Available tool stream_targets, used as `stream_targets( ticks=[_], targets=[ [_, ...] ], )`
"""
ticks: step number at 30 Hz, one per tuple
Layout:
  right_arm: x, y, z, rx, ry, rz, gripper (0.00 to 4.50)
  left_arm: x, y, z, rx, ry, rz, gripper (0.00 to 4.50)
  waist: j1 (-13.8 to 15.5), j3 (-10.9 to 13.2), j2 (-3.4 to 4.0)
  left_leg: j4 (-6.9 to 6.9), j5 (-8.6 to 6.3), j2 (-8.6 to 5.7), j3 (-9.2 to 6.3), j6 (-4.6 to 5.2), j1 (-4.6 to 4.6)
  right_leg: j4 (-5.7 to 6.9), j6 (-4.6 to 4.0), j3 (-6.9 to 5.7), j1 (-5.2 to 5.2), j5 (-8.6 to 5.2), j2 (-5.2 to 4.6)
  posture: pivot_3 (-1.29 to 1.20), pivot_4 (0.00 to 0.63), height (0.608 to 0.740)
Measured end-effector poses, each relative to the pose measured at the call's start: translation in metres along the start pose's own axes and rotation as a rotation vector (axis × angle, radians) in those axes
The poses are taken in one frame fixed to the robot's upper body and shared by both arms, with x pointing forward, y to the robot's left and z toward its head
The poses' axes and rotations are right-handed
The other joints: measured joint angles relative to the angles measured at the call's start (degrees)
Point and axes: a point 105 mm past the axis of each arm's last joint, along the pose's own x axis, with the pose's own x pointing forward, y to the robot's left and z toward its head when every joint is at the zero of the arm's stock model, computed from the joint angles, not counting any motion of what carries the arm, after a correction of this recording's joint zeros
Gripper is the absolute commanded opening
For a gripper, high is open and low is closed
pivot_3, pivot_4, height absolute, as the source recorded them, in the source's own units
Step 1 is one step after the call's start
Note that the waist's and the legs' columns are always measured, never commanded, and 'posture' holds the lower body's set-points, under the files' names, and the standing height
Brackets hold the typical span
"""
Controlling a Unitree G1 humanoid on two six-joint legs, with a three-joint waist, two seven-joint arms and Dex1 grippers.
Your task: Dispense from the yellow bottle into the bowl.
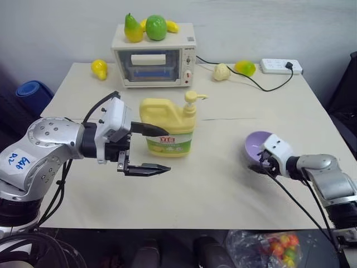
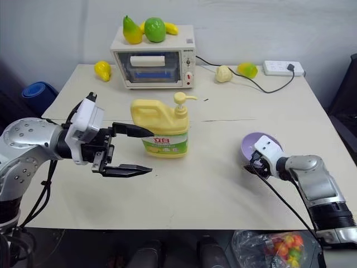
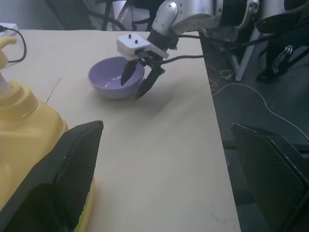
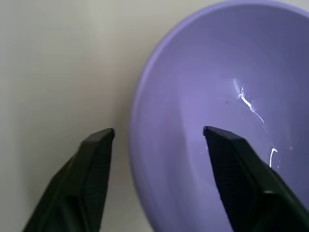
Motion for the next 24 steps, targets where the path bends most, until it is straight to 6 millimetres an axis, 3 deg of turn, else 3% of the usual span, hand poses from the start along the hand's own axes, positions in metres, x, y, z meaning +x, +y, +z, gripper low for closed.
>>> stream_targets(
  ticks=[5,7,15,19,24],
  targets=[
    [0.004,0.000,-0.002,0.005,-0.009,-0.001,0.56,0.000,0.000,0.000,0.001,0.000,0.000,4.50,0.06,0.00,0.00,0.00,0.00,0.00,-0.01,0.00,0.00,0.00,0.00,0.00,0.00,0.00,-0.01,0.00,0.150,0.740],
    [0.002,-0.002,0.006,-0.019,-0.039,-0.013,0.01,0.000,0.000,0.000,0.000,0.000,0.000,4.50,0.01,0.00,0.00,0.01,0.00,0.00,-0.01,0.00,0.00,0.01,0.00,0.00,0.01,0.00,0.00,0.00,0.150,0.740],
    [0.001,0.002,0.008,-0.075,-0.042,-0.003,0.01,0.000,0.001,0.000,-0.002,-0.004,0.013,4.50,0.08,0.01,-0.05,0.04,0.00,0.04,-0.02,0.00,0.04,0.04,0.00,0.00,0.06,0.00,0.02,0.00,0.150,0.740],
    [-0.004,0.001,0.012,-0.198,-0.054,-0.012,0.01,0.001,0.003,-0.001,-0.012,-0.022,0.034,4.50,-0.01,0.01,-0.05,0.01,0.00,0.04,0.00,0.00,0.04,0.03,0.00,-0.01,0.02,0.00,0.03,0.00,0.150,0.740],
    [-0.018,0.009,0.049,-0.485,-0.195,0.049,0.01,-0.004,0.012,-0.005,-0.053,-0.032,0.077,4.50,-0.18,0.02,-0.04,0.01,0.00,0.04,0.05,0.00,0.05,0.04,0.00,-0.07,0.01,0.00,0.05,0.00,0.150,0.740]
  ],
)
